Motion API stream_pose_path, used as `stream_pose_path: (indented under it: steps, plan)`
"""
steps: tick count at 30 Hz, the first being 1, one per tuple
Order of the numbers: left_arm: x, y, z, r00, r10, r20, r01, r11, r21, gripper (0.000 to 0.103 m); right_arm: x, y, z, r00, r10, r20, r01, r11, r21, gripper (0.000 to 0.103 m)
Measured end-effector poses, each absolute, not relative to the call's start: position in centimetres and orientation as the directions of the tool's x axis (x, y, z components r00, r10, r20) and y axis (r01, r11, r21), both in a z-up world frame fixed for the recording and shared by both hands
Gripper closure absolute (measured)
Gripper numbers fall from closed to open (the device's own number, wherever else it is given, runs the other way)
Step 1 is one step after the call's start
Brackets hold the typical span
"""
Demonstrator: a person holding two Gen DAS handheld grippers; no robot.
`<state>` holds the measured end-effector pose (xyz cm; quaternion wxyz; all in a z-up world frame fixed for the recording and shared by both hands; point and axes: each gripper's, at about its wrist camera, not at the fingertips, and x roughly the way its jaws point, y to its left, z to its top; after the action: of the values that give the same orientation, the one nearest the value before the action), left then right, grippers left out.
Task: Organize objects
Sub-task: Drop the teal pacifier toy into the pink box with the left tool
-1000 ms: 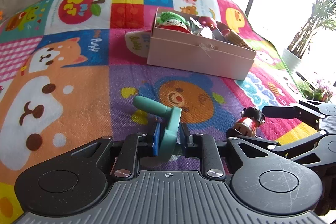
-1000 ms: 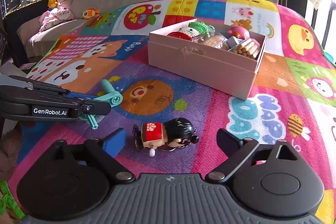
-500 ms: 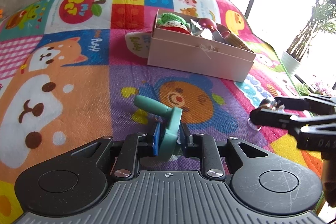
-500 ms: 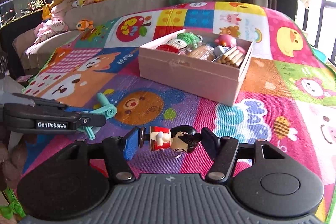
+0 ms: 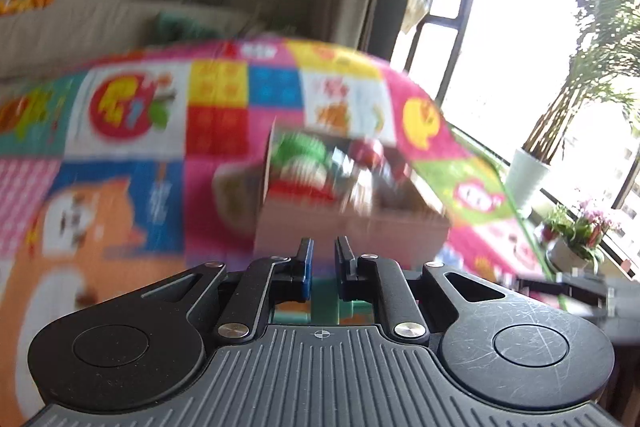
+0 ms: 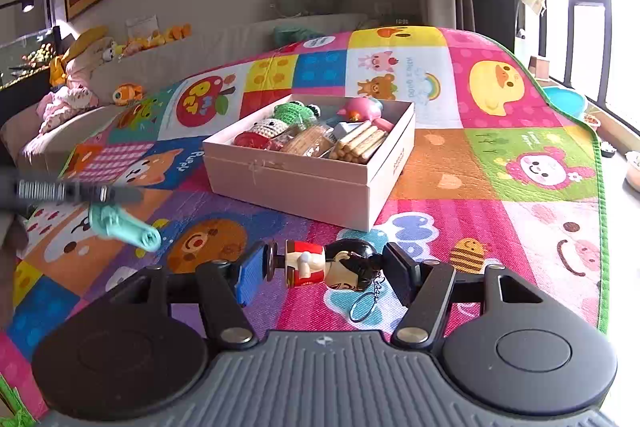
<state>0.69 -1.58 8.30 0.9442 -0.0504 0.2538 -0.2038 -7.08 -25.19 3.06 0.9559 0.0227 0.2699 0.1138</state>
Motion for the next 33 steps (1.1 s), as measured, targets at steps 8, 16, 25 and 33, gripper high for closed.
stream_pose_path:
  steps: [8,16,25,33]
  plan:
    - [9.9,-5.0,13.2,0.825,-0.504,-0.257,0.400,0.841,-0.364,0.088,-6.8,-25.9,2.6,0.826,0.203,-0.526,-0.175,0.979,0.103,0.040]
    - [10.1,-1.7,10.0,0.867,-0.381,-0.321,0.256,0.893,-0.371,0.087,-6.8,-26.4,2.4,0.827,0.194,-0.528,-0.163,0.981,0.105,0.040]
    - [3.4,3.7,2.5,0.800,-0.391,-0.456,0.189,0.884,-0.427,0.087,-3.7,-24.9,6.0,0.845,0.232,-0.483,-0.208,0.973,0.104,0.041]
    - [2.5,3.3,1.4,0.768,-0.454,-0.452,0.242,0.859,-0.451,0.087,6.1,-24.2,14.7,0.914,0.214,-0.345,-0.149,0.967,0.205,0.032]
